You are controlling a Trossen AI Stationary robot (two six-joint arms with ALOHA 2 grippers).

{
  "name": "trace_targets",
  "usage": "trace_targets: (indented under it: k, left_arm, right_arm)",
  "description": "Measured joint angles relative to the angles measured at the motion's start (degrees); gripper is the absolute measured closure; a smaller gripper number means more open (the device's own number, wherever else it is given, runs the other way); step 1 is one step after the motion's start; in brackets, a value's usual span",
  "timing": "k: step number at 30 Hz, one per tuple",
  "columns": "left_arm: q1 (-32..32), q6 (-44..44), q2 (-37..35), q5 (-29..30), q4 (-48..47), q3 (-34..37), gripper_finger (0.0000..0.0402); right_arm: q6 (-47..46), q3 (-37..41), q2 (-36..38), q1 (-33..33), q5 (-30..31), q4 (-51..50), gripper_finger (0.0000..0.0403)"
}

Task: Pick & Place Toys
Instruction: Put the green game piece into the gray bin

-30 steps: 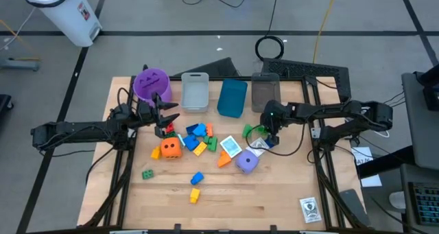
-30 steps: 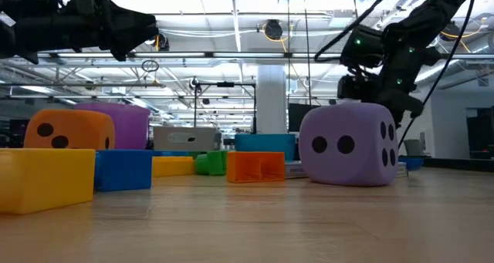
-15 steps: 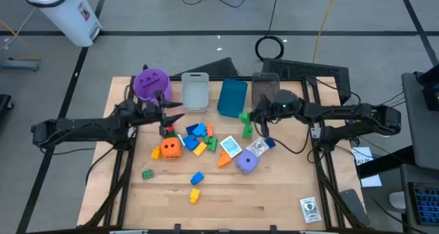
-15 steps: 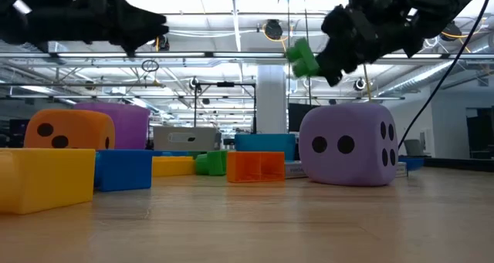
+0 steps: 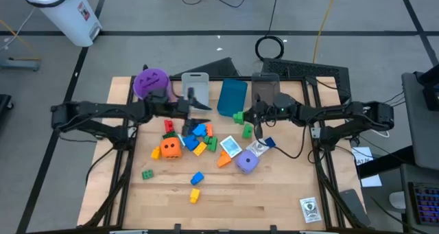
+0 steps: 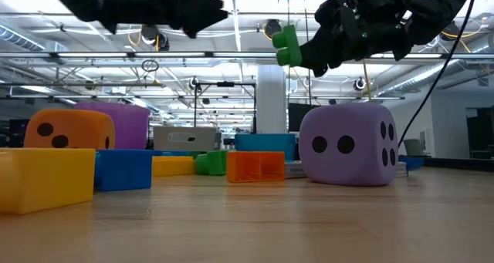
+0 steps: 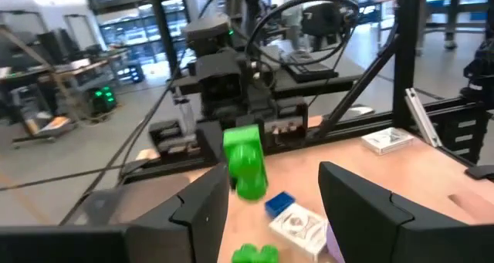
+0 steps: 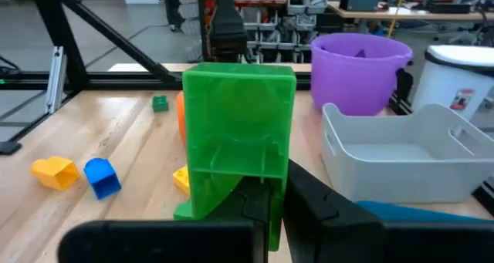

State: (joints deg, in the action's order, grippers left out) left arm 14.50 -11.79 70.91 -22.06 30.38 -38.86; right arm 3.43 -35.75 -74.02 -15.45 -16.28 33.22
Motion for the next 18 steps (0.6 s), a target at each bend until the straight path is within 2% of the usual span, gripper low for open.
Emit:
trace_targets:
  k: [10, 13, 18]
  left_arm:
    - [-1.19, 1.02, 15.69, -2.89, 2.41, -11.65, 0.0192]
    - [-1.57, 1.94, 19.24, -6.28, 2.8, -14.82, 0.0192]
    - [-2.21, 1.83, 23.75, -6.44, 2.86, -19.14, 0.0192]
  right_arm:
    - [0.74, 0.0, -0.06, 1.71, -0.05, 2.26, 0.039]
    - [0.73, 0.0, -0.06, 1.73, -0.05, 2.22, 0.039]
    - [0.75, 0.0, -0.06, 2.08, -0.01, 2.37, 0.039]
